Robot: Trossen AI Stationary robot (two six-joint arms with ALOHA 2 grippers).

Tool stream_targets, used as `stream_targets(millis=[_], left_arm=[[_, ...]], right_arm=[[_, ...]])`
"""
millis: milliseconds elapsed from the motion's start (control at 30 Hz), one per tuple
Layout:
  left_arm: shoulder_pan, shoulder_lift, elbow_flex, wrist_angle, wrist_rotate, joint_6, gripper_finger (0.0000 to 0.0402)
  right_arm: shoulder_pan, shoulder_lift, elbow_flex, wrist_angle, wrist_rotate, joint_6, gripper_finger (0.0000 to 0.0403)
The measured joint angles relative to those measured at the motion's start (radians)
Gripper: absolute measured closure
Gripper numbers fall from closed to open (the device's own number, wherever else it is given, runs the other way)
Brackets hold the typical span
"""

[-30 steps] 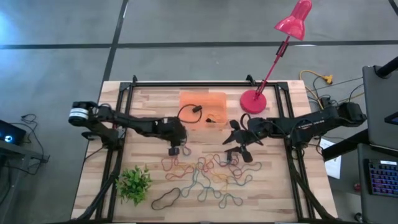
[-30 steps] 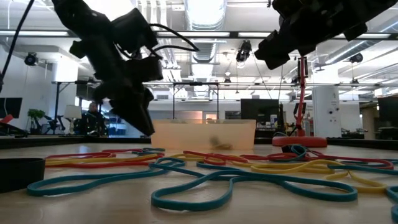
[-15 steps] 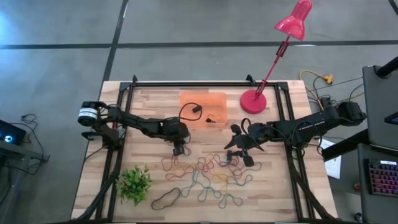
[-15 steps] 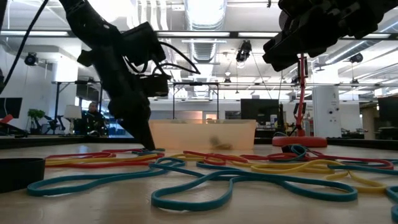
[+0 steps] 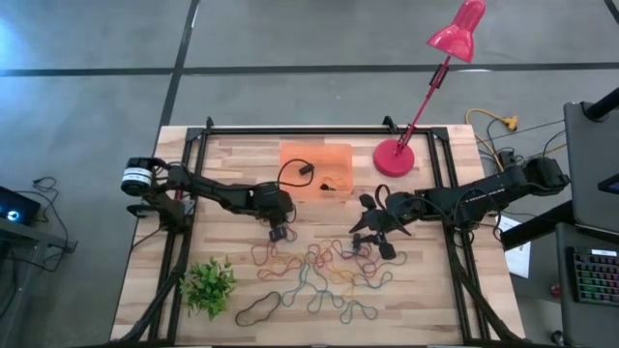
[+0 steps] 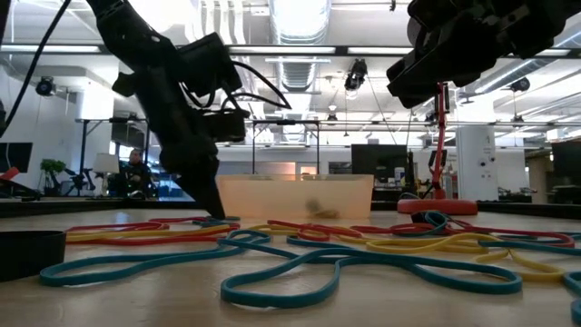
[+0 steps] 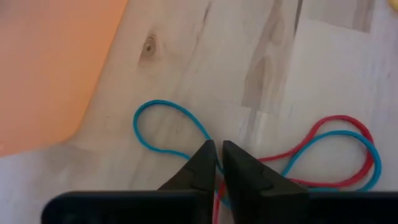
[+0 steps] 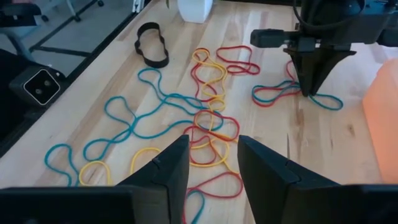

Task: Pick and place rubber bands into bin
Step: Put the blue rubber band into the orange bin

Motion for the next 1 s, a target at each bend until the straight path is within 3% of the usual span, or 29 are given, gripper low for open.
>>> stream_targets(millis=[333,833,1000], left_arm=[[-0.001,-0.023,0.007,-0.015,0.007,0.010,0.0401],[-0.016,-0.233,0.037,-0.019,0.006,0.083,0.0401],[-0.016,-0.192,0.033,-0.080,0.007,0.080,0.0397]], right_arm=[[0.000,0.000,0.000,0.000,-0.001,0.015,0.0290],[0.000,0.000,0.000,0.001,-0.002,0.012,0.0309],[0.000,0.000,0.000,0.002,-0.002,0.012,0.0312]])
